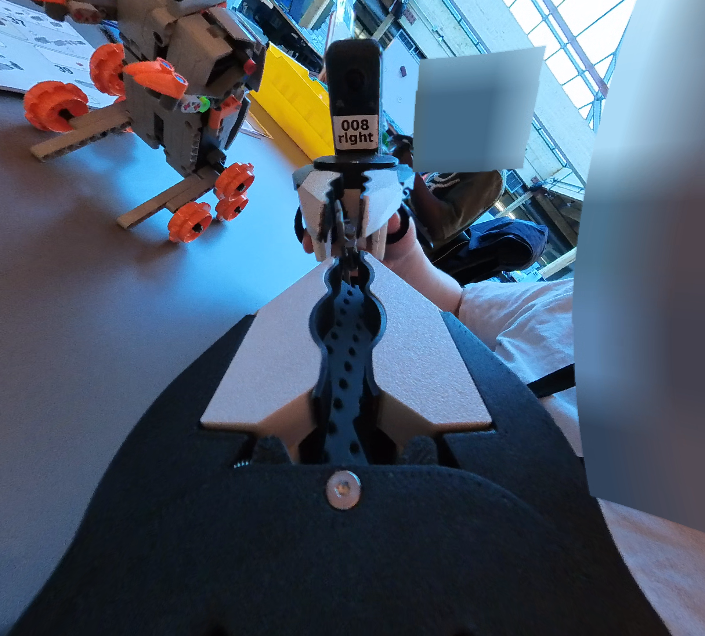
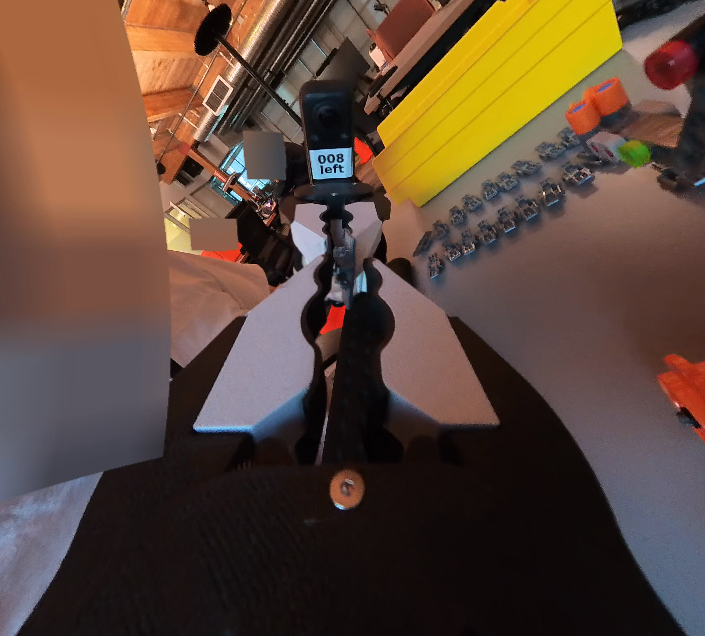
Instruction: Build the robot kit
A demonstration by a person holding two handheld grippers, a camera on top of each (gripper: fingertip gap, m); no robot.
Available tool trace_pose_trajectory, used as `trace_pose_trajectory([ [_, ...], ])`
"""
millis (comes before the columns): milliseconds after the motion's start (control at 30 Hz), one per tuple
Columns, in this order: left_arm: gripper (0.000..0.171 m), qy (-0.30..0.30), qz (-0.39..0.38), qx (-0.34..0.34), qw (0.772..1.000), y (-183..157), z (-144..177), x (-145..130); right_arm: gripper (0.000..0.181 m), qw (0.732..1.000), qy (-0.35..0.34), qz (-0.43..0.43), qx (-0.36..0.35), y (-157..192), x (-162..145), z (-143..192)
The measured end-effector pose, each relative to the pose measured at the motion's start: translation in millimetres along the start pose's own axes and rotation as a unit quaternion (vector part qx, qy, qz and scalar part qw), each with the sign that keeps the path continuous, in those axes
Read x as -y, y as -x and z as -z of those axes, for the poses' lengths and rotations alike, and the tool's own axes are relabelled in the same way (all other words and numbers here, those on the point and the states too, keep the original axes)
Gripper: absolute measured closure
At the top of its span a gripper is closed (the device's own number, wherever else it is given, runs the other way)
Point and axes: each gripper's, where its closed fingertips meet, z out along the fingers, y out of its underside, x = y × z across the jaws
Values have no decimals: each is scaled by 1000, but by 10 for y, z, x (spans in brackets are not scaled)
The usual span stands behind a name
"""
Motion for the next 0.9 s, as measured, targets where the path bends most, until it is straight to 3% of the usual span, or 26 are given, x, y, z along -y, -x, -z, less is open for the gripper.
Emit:
trace_pose_trajectory([
  [200,166,11,27,-19,999,-24,-16,-19,175,999,3,-23,29,45,-9,-11],
  [433,166,16,99,-50,994,-11,-16,-30,171,994,-12,-93,57,23,-1,-4],
  [900,166,32,80,-18,996,63,-29,-101,176,997,25,-77,18,-58,-85,-11],
])
